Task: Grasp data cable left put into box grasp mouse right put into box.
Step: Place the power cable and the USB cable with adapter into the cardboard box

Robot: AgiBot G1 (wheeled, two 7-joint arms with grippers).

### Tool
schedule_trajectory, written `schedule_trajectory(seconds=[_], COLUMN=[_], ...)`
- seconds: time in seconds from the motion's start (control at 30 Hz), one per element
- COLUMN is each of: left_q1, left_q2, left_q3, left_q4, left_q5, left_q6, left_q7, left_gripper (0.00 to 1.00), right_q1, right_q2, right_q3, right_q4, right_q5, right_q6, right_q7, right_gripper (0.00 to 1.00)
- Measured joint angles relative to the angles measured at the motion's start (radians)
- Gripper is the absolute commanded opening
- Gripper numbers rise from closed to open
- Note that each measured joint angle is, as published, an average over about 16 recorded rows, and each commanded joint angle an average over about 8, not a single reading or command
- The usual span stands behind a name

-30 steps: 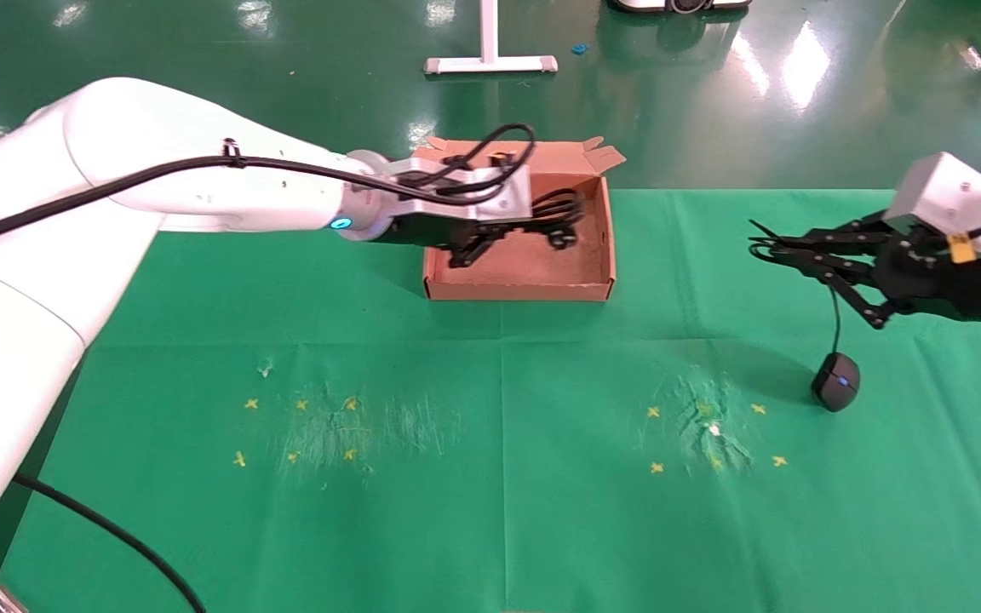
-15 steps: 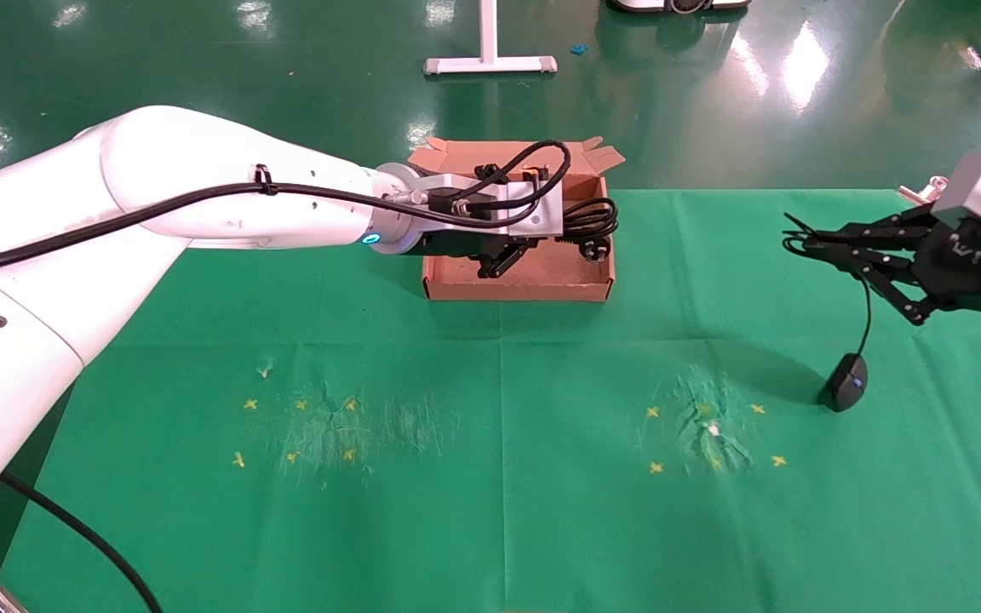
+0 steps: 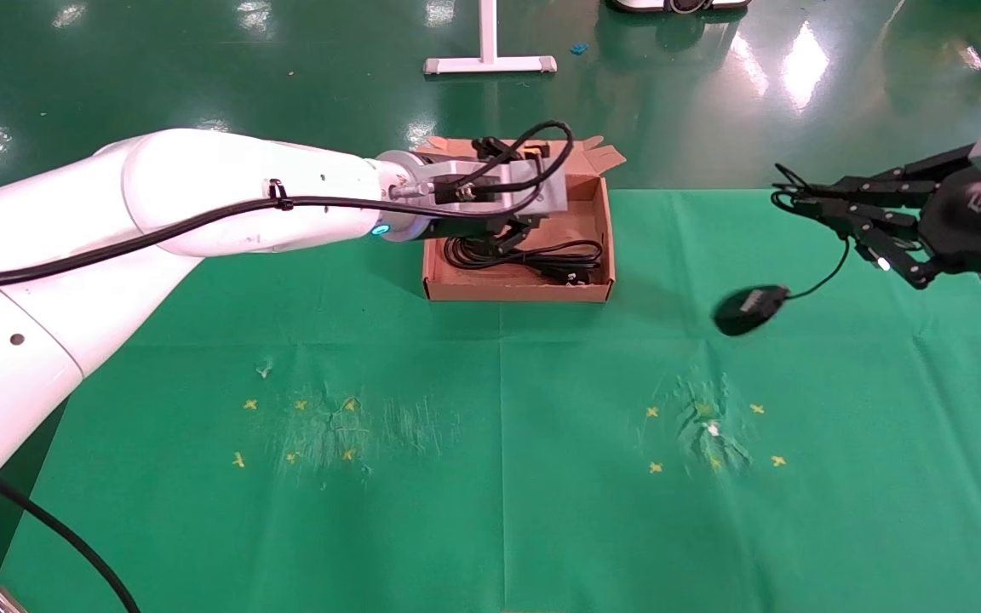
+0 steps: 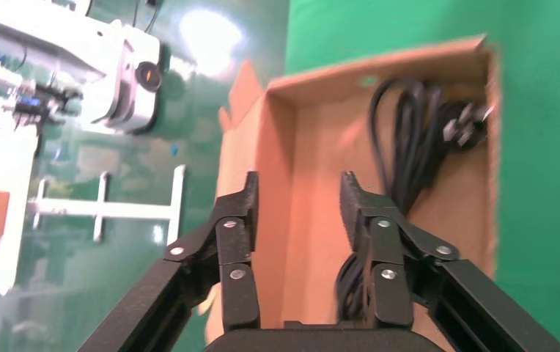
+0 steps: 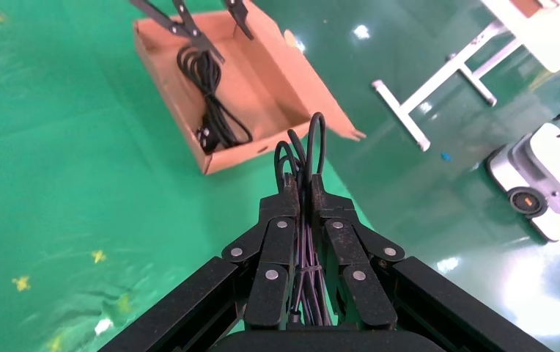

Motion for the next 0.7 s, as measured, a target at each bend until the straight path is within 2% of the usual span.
schedule_trajectory(seconds=[0.13, 0.37, 0.7], left_q1=[-0.035, -0.099, -0.122], left_q2=[-0.026, -0.122, -0.250], left_q3=[0.011, 0.009, 0.014], left_q4=[0.036, 0.055, -0.061], left_q5=[-0.029, -0.070, -0.057], left_q6=[0.035, 0.134, 0.165], left_q7=[-0.001, -0.003, -0.064], left_gripper=[1.00, 1.00, 1.00], right_q1=[0.012, 0.034, 0.082], right_q2=[-0.012, -0.057, -0.194], right_q3=[0.001, -0.011, -0.060], right_q4=[0.017, 0.068, 0.131], right_q5=[0.006, -0.010, -0.067], right_q6=[-0.003, 0.016, 0.074], right_q7=[-0.007, -0.006, 0.023], right_gripper=[0.00, 0.00, 0.00])
